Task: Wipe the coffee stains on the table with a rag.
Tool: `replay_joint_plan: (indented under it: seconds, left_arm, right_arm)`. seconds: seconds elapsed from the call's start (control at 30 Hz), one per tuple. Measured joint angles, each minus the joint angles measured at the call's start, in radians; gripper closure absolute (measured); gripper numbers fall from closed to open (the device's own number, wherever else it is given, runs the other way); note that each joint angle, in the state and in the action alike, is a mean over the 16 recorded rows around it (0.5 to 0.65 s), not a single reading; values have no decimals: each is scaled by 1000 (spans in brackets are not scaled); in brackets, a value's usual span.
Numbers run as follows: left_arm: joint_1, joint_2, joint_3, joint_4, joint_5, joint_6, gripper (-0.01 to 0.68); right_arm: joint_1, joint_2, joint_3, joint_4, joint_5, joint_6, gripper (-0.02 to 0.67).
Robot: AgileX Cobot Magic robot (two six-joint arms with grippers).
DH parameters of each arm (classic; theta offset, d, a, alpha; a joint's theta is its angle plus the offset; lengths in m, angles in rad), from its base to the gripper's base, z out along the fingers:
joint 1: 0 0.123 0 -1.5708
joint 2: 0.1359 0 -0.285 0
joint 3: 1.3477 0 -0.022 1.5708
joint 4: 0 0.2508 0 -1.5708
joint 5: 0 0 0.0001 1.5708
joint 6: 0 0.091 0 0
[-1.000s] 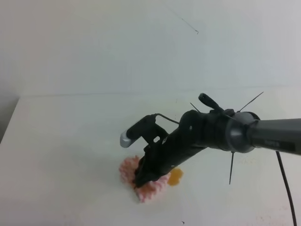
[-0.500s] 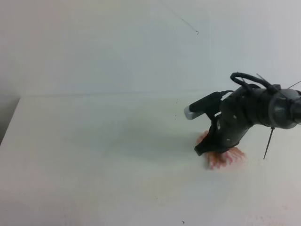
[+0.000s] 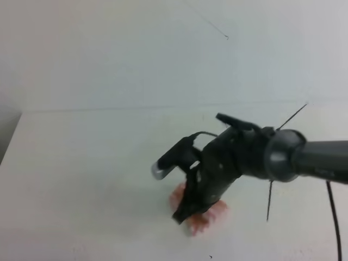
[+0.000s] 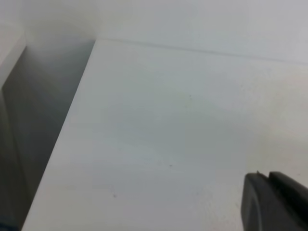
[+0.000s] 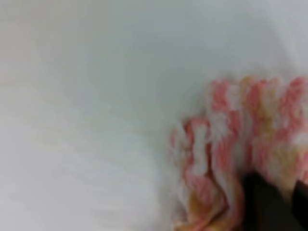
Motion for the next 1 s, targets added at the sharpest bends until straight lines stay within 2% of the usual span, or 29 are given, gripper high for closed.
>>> replay_joint_plan:
  seconds: [0.27,0.47,0.57,0.7,1.0]
  left_arm:
    - [0,0,0,0,0,0,674]
    - [0,0,0,0,0,0,674]
    - [0,0,0,0,0,0,674]
    - [0,0,0,0,0,0,674]
    - [0,0,0,0,0,0,674]
  right_arm:
    - [172,-4,-23,109,-28,-89,618]
    - [194,-34,-37,89,7,-69,618]
    - [156,-56,-40,44,34,-36,618]
    - [61,-87,-35,-24,65,16,619]
    - [-258,-125,8,-237,124,177,619]
